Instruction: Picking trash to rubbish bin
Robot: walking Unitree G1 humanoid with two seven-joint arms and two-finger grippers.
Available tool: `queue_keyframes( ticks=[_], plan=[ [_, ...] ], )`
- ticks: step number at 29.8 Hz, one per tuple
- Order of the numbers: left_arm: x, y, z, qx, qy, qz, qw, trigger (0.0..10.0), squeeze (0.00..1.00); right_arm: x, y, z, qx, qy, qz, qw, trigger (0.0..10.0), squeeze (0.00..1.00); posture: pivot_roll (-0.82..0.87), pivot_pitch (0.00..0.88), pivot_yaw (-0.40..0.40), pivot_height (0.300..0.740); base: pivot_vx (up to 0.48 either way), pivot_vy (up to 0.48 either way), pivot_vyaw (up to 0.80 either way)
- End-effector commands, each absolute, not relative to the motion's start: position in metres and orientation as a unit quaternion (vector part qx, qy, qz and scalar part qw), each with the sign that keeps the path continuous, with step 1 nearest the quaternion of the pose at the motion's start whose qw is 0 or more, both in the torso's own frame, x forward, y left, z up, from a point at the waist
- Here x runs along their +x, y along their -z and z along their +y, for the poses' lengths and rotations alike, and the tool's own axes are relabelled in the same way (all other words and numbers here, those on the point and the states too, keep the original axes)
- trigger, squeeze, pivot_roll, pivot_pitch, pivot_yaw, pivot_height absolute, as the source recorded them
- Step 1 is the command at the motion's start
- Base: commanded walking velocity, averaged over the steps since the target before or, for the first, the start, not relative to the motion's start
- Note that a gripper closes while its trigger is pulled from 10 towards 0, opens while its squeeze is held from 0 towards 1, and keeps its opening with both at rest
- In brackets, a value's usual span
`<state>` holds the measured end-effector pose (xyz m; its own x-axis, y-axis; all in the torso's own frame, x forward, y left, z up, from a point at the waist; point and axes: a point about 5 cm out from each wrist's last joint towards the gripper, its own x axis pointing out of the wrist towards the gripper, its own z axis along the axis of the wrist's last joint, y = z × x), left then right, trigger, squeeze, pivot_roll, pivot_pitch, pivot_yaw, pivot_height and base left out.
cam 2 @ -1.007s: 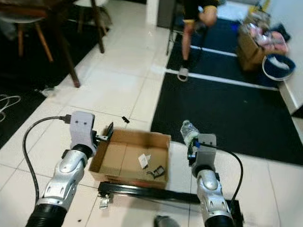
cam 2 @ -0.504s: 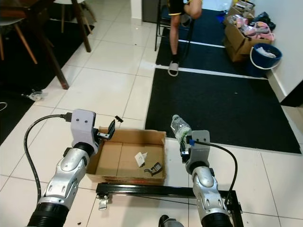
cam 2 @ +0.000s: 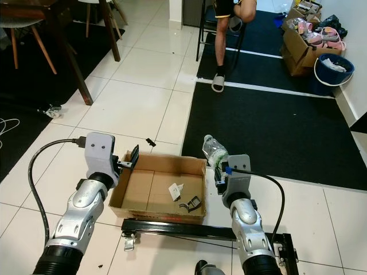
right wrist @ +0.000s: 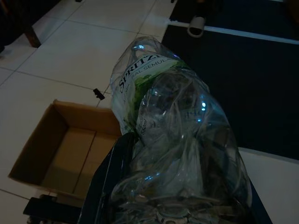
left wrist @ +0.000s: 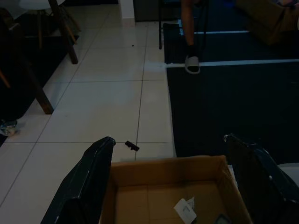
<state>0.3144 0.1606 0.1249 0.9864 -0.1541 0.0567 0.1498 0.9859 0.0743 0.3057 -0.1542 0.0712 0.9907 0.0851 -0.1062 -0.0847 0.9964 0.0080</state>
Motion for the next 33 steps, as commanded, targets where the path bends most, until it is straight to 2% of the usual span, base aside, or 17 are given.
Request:
queue_keyframes(
  ticks=[1, 11, 27, 33],
  plan=[
    [0.3109, -0.1207, 0.1606, 0.031, 0.077, -0.028, 0.996, 10.0, 0.00, 0.3012, -0.0657, -0.1571, 0.003, -0.038, 0.060, 0.997, 10.0, 0.00, 0.01, 0.182, -0.021, 0.740, 0.000, 0.000, 0.00],
    [0.3106, -0.1208, 0.1595, 0.010, 0.082, -0.024, 0.996, 10.0, 0.00, 0.3011, -0.0655, -0.1566, 0.006, -0.039, 0.059, 0.997, 10.0, 0.00, 0.01, 0.183, -0.020, 0.740, 0.000, 0.000, 0.00],
    [0.3111, -0.1234, 0.1595, 0.002, 0.085, -0.030, 0.996, 10.0, 0.00, 0.3014, -0.0655, -0.1565, 0.007, -0.039, 0.059, 0.997, 10.0, 0.00, 0.01, 0.182, -0.020, 0.740, 0.000, 0.463, 0.00],
    [0.3100, -0.1235, 0.1592, 0.008, 0.087, -0.034, 0.996, 10.0, 0.00, 0.3017, -0.0654, -0.1565, 0.007, -0.039, 0.059, 0.997, 10.0, 0.00, 0.01, 0.180, -0.021, 0.740, 0.000, 0.000, 0.00]
  ],
)
